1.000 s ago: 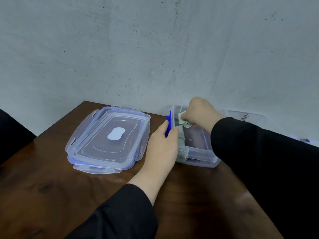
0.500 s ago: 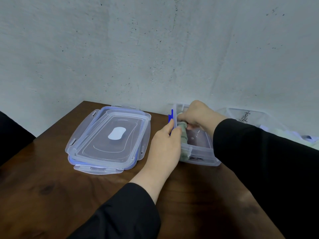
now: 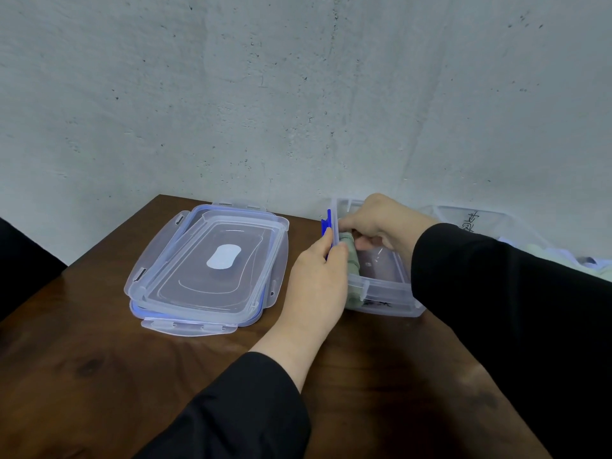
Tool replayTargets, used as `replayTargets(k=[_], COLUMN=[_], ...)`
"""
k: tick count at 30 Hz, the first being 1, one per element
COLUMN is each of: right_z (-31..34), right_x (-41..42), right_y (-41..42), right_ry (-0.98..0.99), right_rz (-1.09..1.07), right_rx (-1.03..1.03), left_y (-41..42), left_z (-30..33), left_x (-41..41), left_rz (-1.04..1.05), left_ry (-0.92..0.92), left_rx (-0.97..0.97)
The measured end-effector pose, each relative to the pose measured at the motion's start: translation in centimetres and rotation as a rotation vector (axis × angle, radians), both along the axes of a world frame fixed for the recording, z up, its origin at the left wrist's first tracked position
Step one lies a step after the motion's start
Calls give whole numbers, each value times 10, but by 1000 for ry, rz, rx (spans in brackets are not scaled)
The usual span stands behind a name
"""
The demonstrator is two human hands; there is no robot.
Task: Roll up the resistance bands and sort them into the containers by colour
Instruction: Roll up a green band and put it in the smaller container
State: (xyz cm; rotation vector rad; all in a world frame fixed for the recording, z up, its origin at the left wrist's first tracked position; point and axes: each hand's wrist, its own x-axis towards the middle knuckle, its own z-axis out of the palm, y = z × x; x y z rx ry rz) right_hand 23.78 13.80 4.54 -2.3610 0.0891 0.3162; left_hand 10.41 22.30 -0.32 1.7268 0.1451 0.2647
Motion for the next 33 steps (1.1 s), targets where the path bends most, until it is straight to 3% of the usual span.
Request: replayTargets(k=[17,21,25,33], right_z=[0,18,45,-7], right_x=[-1,-11,-68,-217], right_y=[-16,-23,-38,-106], right_ry=[-46,-415,-719,-779], right_rz=[39,4,-31,5], right_rx=[-17,-157,106,287], left_y=[-3,-6,-11,-58], left_z=[6,8,14,19], left_x=[-8,-16,-27,-68], left_rz=[25,116,170,-6], left_ry=[-148,-386,-727,-810], left_rx=[-25,109,340,558])
